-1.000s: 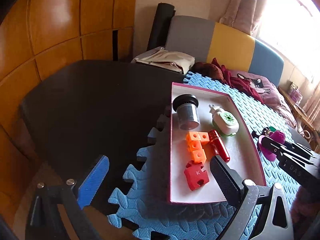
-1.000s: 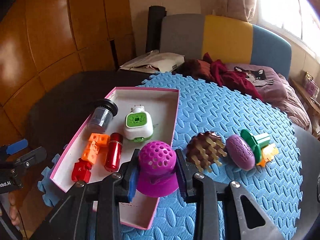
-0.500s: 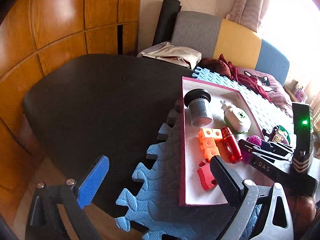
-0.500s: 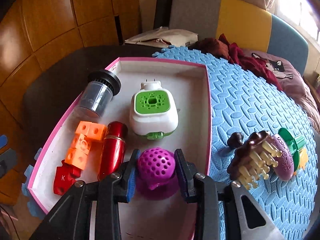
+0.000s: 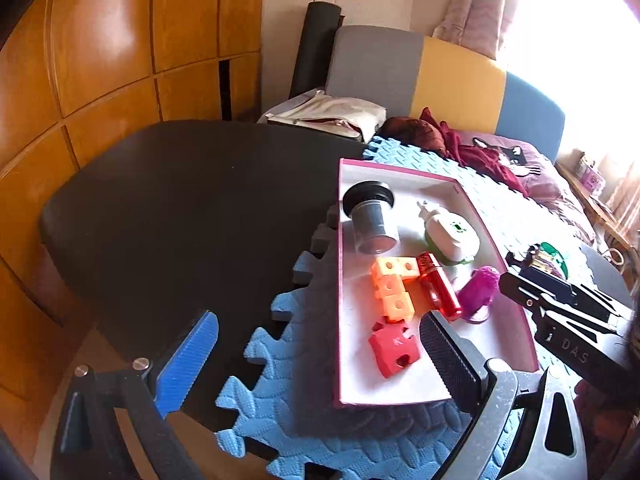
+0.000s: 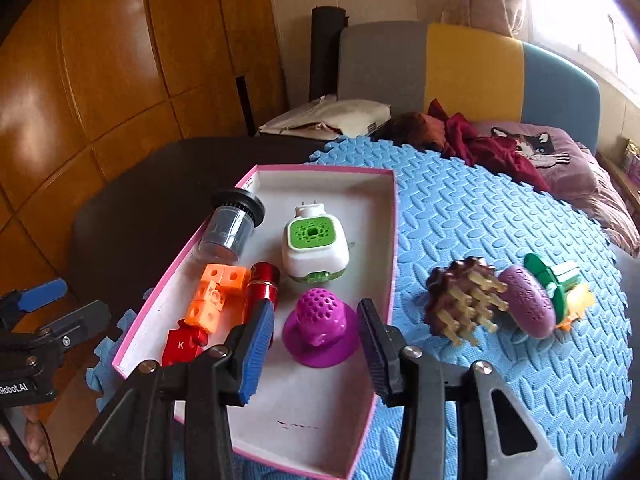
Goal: Organize rigid objects
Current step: 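Carry the magenta suction toy into the tray and open the right gripper, then move the left gripper to the brown spiky ball and grasp it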
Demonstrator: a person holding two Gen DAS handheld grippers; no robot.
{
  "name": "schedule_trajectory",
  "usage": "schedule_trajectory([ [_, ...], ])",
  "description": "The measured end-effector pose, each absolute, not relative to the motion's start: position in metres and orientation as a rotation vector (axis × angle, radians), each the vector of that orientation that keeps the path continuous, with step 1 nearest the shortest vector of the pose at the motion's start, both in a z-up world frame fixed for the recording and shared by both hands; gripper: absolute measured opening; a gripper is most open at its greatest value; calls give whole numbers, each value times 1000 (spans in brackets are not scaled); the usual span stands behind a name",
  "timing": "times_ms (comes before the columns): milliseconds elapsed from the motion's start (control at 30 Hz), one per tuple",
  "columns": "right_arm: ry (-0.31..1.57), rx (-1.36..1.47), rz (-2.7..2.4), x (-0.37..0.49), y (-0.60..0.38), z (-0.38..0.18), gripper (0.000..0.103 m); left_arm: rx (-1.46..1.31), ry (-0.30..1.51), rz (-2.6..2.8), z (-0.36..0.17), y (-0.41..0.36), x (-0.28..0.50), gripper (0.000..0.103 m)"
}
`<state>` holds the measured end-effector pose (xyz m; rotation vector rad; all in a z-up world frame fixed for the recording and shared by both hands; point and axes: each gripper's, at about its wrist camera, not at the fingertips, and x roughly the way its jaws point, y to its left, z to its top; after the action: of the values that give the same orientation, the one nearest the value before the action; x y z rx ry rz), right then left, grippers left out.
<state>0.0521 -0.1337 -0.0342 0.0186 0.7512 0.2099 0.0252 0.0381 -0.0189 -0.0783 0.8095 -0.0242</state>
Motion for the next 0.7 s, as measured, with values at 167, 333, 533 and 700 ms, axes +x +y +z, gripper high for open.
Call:
schedule_trajectory([
  [167,734,39,156,40,-156,-27,43,-45,810,-57,-15,25,22,102],
  [333,726,77,85,31,-184,-24,43,-35,797,-103,-7,11,21,102],
  [533,711,113,-10,21,-222,-19,43,-21,803,-189,-1,-9,25,102],
  [700,704,153,-87,14,-257,-19,43,31,799,-230,2,-33,27,102],
])
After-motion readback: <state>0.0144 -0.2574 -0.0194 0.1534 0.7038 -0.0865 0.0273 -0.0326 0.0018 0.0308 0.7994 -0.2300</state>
